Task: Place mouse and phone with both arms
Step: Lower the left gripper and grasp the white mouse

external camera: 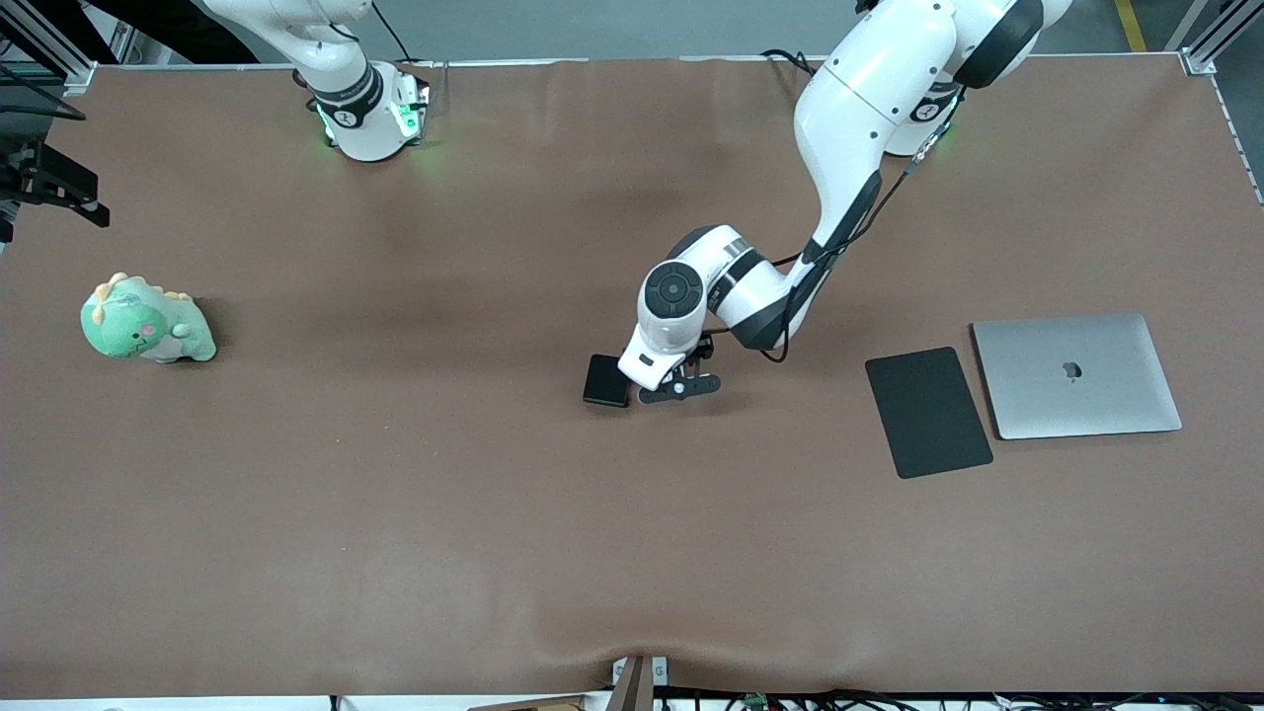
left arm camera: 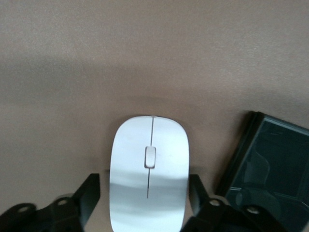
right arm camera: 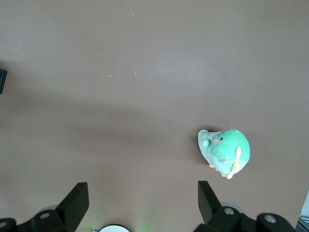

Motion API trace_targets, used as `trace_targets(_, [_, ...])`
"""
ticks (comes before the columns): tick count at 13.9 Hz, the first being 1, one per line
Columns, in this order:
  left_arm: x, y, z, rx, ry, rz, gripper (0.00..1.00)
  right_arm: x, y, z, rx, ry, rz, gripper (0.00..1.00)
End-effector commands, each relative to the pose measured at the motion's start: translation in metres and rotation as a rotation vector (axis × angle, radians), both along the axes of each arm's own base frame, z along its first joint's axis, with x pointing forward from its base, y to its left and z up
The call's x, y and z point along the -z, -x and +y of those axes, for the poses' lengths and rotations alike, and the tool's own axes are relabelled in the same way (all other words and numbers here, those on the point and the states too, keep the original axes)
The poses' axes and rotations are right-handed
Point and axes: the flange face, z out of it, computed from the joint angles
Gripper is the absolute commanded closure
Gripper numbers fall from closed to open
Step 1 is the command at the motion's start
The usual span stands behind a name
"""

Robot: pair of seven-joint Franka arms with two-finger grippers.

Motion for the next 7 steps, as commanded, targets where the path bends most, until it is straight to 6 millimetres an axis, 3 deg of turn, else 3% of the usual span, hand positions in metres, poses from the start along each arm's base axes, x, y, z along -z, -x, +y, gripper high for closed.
trace_targets(1, [0.002,-0.004,-0.006,0.006,-0.009,-0.034,0.43,-0.004,0.003,0.003,-0.014,0.003,-0.009,0.0])
trace_targets(4, [-0.012,-0.012,-0.002,0.013,0.001,-0.052,0.83,-0.006,0.003,0.006,-0.018,-0.015,-0.013,0.0])
trace_targets(6, [-0.03,-0.027,0.012,-0.009,0.003,-0.068,0.91,-0.005,0.004,0.005,-0.015,-0.016,-0.007,0.0])
trace_targets(7, [-0.052,-0.034,0.018,-0.017,0.004,-0.083,0.91,-0.005,0.005,0.004,-0.014,-0.016,-0.006,0.0])
